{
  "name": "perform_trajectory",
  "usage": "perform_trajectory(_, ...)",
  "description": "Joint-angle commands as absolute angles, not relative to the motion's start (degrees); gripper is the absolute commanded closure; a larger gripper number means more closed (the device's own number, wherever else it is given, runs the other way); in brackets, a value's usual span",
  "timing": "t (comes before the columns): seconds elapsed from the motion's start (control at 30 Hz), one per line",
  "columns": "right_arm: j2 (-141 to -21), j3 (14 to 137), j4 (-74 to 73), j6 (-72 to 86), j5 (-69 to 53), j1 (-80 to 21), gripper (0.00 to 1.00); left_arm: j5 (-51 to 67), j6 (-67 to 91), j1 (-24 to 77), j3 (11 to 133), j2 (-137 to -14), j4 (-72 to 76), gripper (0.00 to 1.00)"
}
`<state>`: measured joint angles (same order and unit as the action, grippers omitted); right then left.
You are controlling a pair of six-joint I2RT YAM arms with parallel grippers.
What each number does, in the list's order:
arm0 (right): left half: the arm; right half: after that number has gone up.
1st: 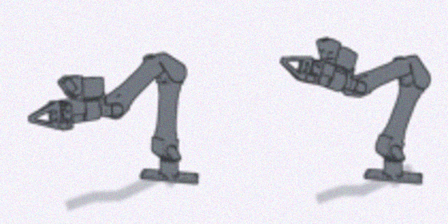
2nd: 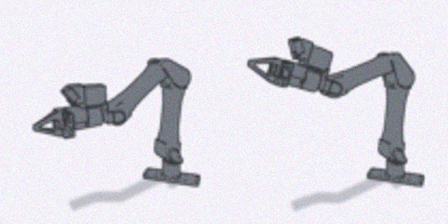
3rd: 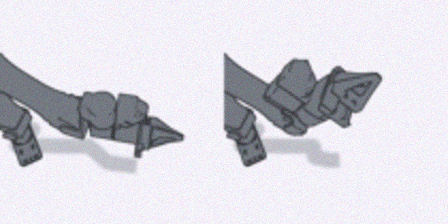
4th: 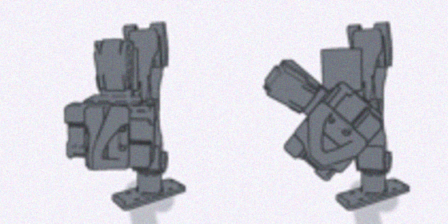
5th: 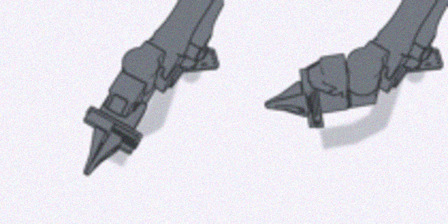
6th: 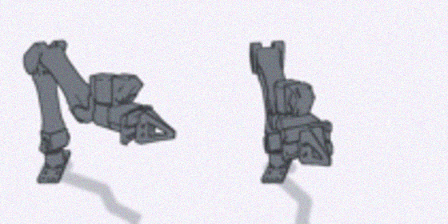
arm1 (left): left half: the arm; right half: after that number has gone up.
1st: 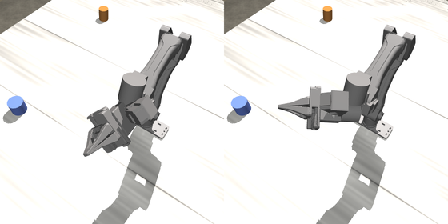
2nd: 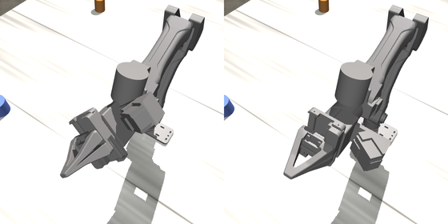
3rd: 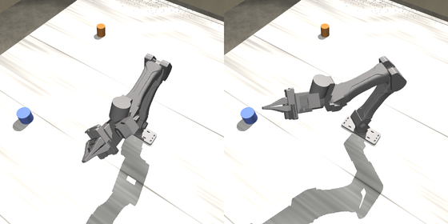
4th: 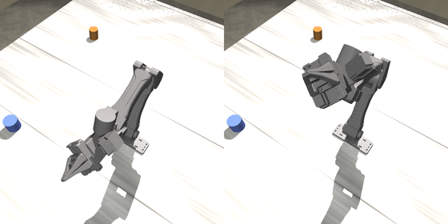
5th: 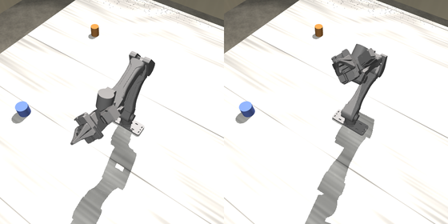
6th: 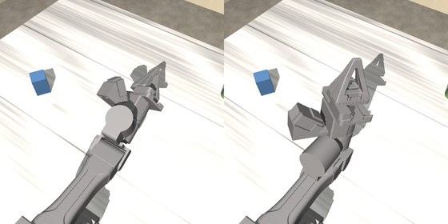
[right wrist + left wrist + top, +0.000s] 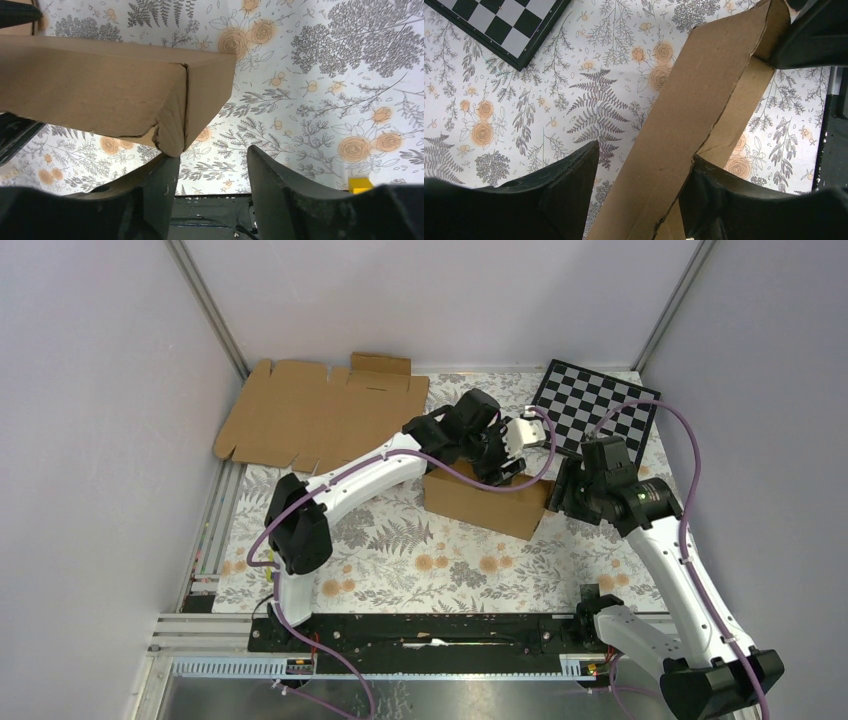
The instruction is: Fold the paper box
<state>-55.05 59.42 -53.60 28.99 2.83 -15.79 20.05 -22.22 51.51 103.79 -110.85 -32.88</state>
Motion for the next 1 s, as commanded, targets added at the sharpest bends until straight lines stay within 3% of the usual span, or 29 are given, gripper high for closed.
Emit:
perform_trajectory(0.0, -54.7, 64.9, -55.0, 23.1, 4.5, -15.8, 0.39, 19.3, -21.9, 52.0, 103.3, -108.2, -36.6, 0.37)
perform_trajectory(0.17, -55.9, 68.7, -54.8, 22.8, 2.5, -15.8, 0.32, 18.9, -22.3, 51.9, 103.0, -108.1, -36.7, 0.38)
perform_trajectory(0.23, -56.2, 69.1, -53.8, 23.3, 2.7, -15.8, 0.45, 18.9, -22.4, 51.9, 102.9, -108.1, -36.7, 0.39)
perform_trajectory(0.3, -56.2, 68.6, -52.7, 23.9, 3.3, -15.8, 0.65, 18.8, -22.4, 52.0, 102.8, -108.1, -36.7, 0.41)
perform_trajectory(0.37, -56.4, 68.0, -51.9, 24.3, 2.9, -15.8, 0.77, 18.6, -22.4, 52.0, 102.7, -108.0, -36.7, 0.43)
perform_trajectory(0.6, -56.5, 65.6, -51.3, 24.6, 0.4, -15.8, 0.84, 18.2, -22.6, 52.0, 101.5, -107.7, -36.6, 0.44)
perform_trajectory(0.73, -56.4, 64.3, -50.3, 24.6, -2.1, -15.8, 0.81, 18.4, -22.5, 52.0, 101.3, -107.6, -36.6, 0.45)
perform_trajectory(0.8, -56.6, 63.3, -49.8, 24.9, -2.3, -15.8, 0.89, 18.4, -22.4, 52.0, 101.3, -107.7, -36.7, 0.45)
perform_trajectory(0.83, -56.6, 62.8, -49.6, 24.9, -2.1, -15.8, 1.00, 18.4, -22.3, 52.0, 101.3, -107.6, -36.7, 0.45)
perform_trajectory(0.97, -56.3, 60.5, -49.3, 25.1, -2.0, -15.8, 1.00, 18.5, -22.1, 52.0, 101.4, -107.3, -36.7, 0.46)
